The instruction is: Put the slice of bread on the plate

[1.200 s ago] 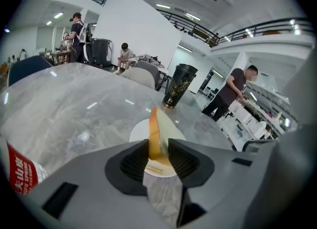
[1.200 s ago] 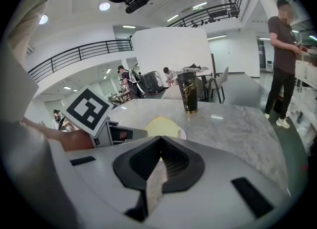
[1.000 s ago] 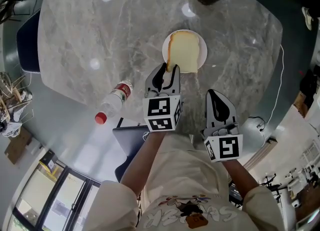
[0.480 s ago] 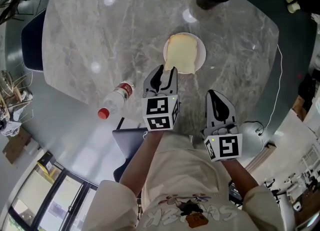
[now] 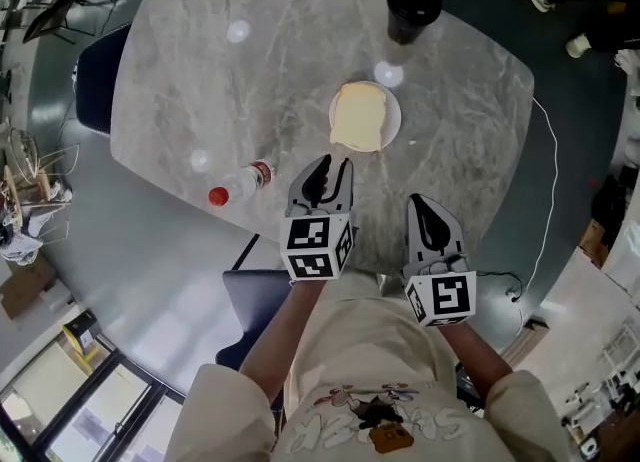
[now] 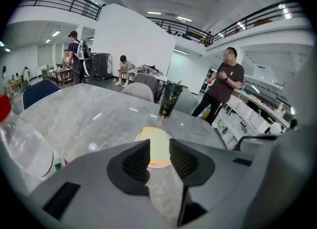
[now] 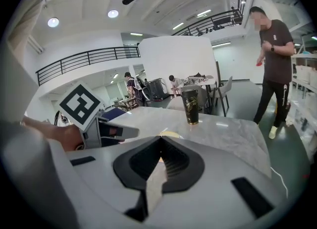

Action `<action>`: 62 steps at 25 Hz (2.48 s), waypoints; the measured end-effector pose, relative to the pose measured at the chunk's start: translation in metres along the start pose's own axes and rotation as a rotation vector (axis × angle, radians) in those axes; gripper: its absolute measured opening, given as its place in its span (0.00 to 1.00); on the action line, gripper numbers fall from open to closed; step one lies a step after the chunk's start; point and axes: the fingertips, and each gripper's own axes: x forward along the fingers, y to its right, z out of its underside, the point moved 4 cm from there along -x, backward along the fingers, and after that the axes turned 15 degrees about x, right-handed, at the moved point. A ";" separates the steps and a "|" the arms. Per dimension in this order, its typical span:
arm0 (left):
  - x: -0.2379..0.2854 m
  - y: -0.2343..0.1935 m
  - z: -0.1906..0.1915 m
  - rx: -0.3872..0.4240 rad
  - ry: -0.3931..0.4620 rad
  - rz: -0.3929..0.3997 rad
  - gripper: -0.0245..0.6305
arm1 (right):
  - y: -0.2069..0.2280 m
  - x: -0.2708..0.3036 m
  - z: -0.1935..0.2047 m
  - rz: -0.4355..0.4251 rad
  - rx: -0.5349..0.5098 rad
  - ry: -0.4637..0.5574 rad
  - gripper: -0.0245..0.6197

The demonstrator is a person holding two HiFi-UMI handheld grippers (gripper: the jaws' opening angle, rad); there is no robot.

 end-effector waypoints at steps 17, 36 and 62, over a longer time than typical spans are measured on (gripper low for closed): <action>-0.146 0.088 0.016 -0.018 0.046 -0.072 0.05 | -0.010 -0.116 0.012 -0.094 -0.073 0.047 0.05; -0.242 0.094 0.087 -0.129 0.041 -0.047 0.05 | -0.095 -0.157 0.065 -0.190 -0.155 0.003 0.05; -0.414 0.145 0.218 -0.181 0.148 -0.041 0.05 | -0.193 -0.312 0.181 -0.191 -0.268 0.061 0.05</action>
